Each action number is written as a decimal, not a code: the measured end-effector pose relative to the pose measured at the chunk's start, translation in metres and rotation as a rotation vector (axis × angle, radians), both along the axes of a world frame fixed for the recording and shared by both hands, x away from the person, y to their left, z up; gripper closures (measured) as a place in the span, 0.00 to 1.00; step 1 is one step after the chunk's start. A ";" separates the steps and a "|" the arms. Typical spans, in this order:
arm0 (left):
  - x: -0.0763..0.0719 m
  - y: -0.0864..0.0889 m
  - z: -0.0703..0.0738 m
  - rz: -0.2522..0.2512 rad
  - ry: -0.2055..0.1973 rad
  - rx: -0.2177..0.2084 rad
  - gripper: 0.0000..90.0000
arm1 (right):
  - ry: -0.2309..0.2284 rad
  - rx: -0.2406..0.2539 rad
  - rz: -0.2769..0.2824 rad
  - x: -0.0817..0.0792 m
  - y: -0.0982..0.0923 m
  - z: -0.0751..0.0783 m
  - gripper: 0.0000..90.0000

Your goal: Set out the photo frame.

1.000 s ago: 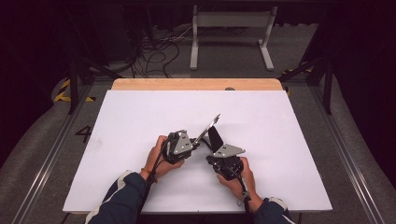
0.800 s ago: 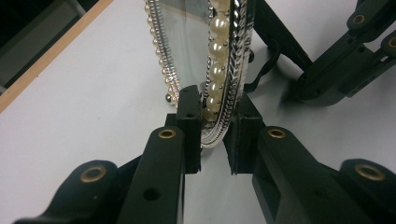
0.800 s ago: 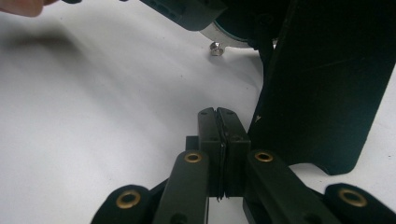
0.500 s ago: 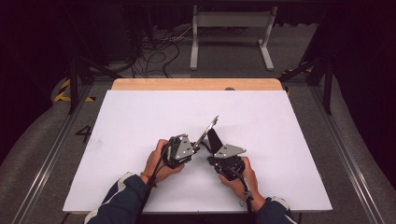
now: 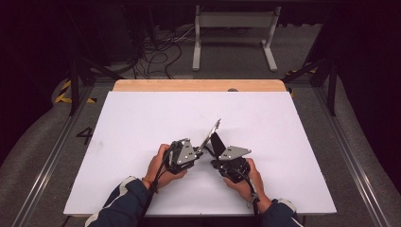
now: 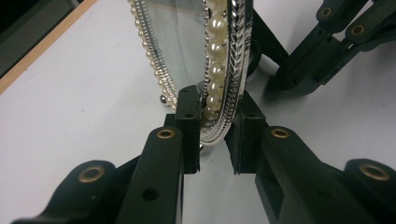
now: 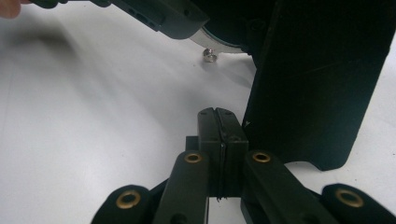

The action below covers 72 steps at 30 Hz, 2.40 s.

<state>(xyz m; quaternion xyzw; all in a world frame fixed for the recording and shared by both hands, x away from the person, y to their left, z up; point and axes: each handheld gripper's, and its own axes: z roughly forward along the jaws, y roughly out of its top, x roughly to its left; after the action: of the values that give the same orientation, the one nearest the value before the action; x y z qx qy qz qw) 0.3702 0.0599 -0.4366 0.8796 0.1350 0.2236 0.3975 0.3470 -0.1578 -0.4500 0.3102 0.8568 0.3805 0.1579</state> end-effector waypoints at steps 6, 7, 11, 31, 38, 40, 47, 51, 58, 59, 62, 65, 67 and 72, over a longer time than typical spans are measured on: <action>0.001 -0.003 -0.001 -0.003 0.015 -0.020 0.82 | 0.012 0.002 -0.013 0.005 -0.007 0.000 1.00; 0.001 -0.003 -0.001 0.000 0.016 -0.021 0.82 | 0.013 0.002 -0.015 0.005 -0.008 0.000 1.00; 0.001 -0.005 -0.002 0.006 0.020 -0.025 0.81 | 0.009 0.001 -0.020 0.008 -0.011 0.000 1.00; 0.007 -0.011 -0.002 -0.008 0.042 -0.052 0.78 | -0.043 -0.009 -0.048 0.017 -0.023 -0.002 1.00; 0.009 -0.012 -0.002 -0.019 0.054 -0.059 0.77 | -0.056 -0.017 -0.058 0.018 -0.024 -0.003 1.00; 0.009 -0.012 -0.002 -0.020 0.055 -0.060 0.77 | -0.057 -0.018 -0.056 0.019 -0.025 -0.003 1.00; 0.010 -0.014 -0.002 -0.020 0.060 -0.067 0.76 | -0.057 -0.014 -0.047 0.023 -0.028 -0.003 1.00; 0.010 -0.015 -0.003 -0.022 0.060 -0.072 0.76 | -0.059 -0.017 -0.050 0.025 -0.030 -0.003 1.00; 0.010 -0.018 -0.003 -0.014 0.065 -0.075 0.75 | -0.061 -0.014 -0.066 0.028 -0.032 -0.003 1.00; 0.010 -0.018 -0.003 -0.013 0.065 -0.077 0.75 | -0.063 -0.015 -0.068 0.028 -0.033 -0.003 1.00; 0.010 -0.019 -0.003 -0.010 0.070 -0.083 0.75 | -0.064 -0.014 -0.071 0.029 -0.033 -0.004 1.00; 0.011 -0.019 -0.003 -0.012 0.076 -0.086 0.75 | -0.064 -0.013 -0.077 0.030 -0.034 -0.004 1.00; 0.011 -0.019 -0.004 -0.009 0.076 -0.090 0.75 | -0.066 -0.013 -0.079 0.030 -0.034 -0.004 1.00; 0.011 -0.020 -0.004 -0.006 0.076 -0.093 0.75 | -0.071 -0.013 -0.088 0.031 -0.035 -0.004 1.00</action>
<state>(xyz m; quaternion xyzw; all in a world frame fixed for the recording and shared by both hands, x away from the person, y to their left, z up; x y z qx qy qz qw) 0.3810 0.0400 -0.4404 0.8686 0.1576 0.1822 0.4330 0.3783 -0.1926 -0.4543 0.3328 0.8387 0.3784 0.2065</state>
